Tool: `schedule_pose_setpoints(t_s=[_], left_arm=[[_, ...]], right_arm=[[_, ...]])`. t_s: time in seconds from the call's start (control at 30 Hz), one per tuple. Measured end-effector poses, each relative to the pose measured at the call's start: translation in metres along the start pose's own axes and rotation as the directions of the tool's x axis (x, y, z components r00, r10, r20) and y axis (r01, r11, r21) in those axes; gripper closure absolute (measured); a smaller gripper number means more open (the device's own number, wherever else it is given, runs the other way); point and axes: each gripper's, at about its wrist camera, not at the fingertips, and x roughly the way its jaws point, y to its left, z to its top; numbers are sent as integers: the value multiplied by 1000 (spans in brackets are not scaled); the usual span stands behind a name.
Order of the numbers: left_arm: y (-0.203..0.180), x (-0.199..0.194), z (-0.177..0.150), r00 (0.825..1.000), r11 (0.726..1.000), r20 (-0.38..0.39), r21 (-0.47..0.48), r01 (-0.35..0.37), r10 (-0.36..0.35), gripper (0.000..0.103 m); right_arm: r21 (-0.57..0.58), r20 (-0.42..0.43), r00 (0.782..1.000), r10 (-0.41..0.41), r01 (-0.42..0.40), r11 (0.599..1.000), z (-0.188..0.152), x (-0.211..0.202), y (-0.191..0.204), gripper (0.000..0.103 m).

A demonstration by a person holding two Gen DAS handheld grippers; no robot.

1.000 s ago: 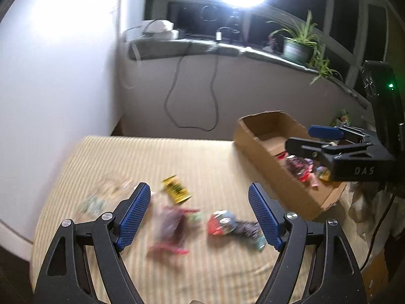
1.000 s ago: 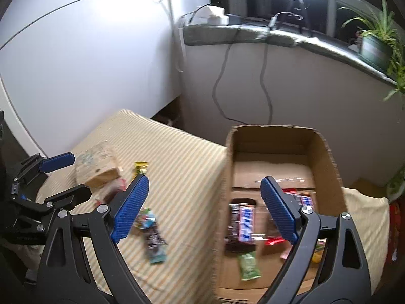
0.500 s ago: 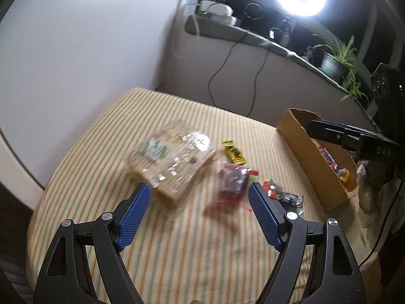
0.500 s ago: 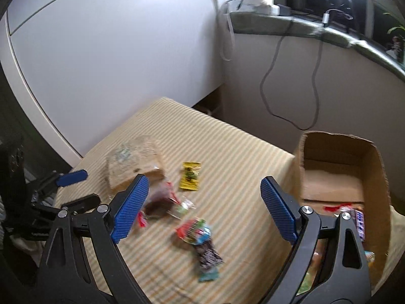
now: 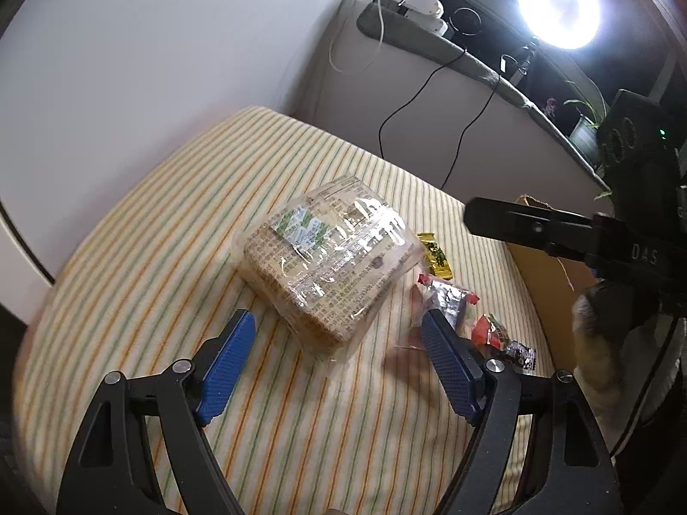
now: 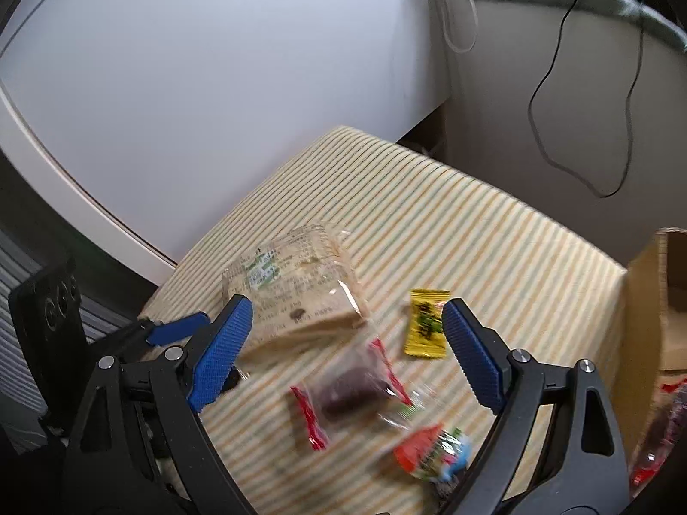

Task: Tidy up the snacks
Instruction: 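Move both tools back to the pile and straddle the clear bread bag, then close the right tool on the clear bread bag and lift it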

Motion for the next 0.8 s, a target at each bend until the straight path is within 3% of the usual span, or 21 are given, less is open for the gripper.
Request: schedule_pose_setpoints(t_s=[0.5, 0.63, 0.8], left_arm=[[6, 17, 6, 999, 998, -31, -43, 34, -35, 23], [4, 20, 7, 999, 999, -33, -45, 31, -32, 23], [5, 20, 8, 999, 999, -28, -42, 30, -31, 27]], right_arm=[[23, -99, 992, 75, -73, 997, 12, 60, 7, 12], [30, -124, 988, 87, -84, 996, 10, 69, 8, 22], [21, -133, 988, 82, -80, 997, 8, 74, 13, 25]])
